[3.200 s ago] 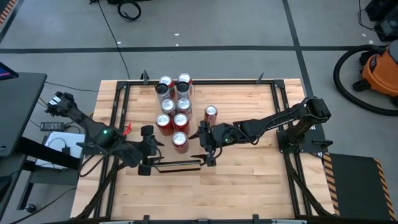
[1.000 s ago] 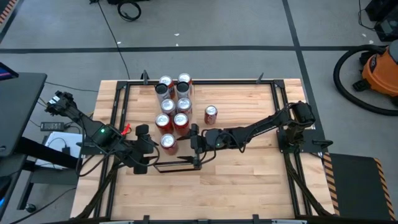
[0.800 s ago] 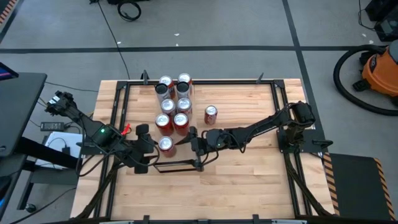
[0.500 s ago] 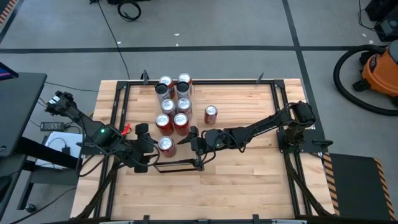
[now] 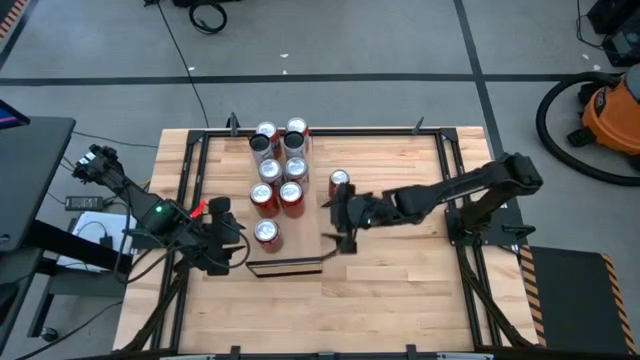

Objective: Place canned beverage on shelf
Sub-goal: Put the red-white soda can on the shelf and align it with the other red-white soda can

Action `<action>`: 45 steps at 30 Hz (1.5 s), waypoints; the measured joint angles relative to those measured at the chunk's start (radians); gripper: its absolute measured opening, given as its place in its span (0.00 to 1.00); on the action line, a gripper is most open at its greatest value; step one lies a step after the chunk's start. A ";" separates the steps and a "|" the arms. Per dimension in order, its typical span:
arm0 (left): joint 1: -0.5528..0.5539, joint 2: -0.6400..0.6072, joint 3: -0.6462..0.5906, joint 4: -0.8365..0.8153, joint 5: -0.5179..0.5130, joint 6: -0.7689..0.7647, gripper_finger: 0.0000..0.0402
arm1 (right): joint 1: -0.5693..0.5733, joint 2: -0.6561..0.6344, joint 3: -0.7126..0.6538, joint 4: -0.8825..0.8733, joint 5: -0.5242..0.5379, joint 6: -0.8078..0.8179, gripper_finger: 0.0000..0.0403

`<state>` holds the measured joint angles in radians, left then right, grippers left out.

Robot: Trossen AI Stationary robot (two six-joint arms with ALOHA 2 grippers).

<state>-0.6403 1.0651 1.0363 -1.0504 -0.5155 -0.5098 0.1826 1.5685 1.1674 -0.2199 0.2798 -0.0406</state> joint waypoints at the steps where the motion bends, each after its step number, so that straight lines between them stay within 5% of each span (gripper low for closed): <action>1: 0.000 0.000 0.000 -0.009 -0.004 0.000 0.58 | -0.022 -0.016 -0.024 0.002 -0.004 -0.001 0.90; 5: 0.000 0.000 0.000 -0.032 -0.006 0.000 0.58 | -0.129 -0.108 -0.159 0.133 -0.072 -0.010 0.88; 14: 0.004 -0.002 0.000 -0.032 -0.038 0.005 0.58 | -0.293 -0.190 -0.445 0.427 -0.011 -0.193 0.87; 30: 0.004 -0.002 0.000 -0.032 -0.038 -0.022 0.58 | -0.490 -0.181 -0.615 0.526 -0.120 -0.136 0.87; 37: 0.004 -0.002 0.000 -0.033 -0.037 -0.021 0.58 | -0.564 -0.181 -0.652 0.554 0.063 -0.083 0.87; 45: 0.004 -0.002 0.000 -0.032 -0.053 0.000 0.58 | -0.658 -0.180 -0.653 0.747 -0.177 -0.107 0.87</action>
<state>-0.6361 1.0634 1.0363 -1.0824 -0.5688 -0.5095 -0.4757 1.3890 0.5140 0.5268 0.1026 -0.1477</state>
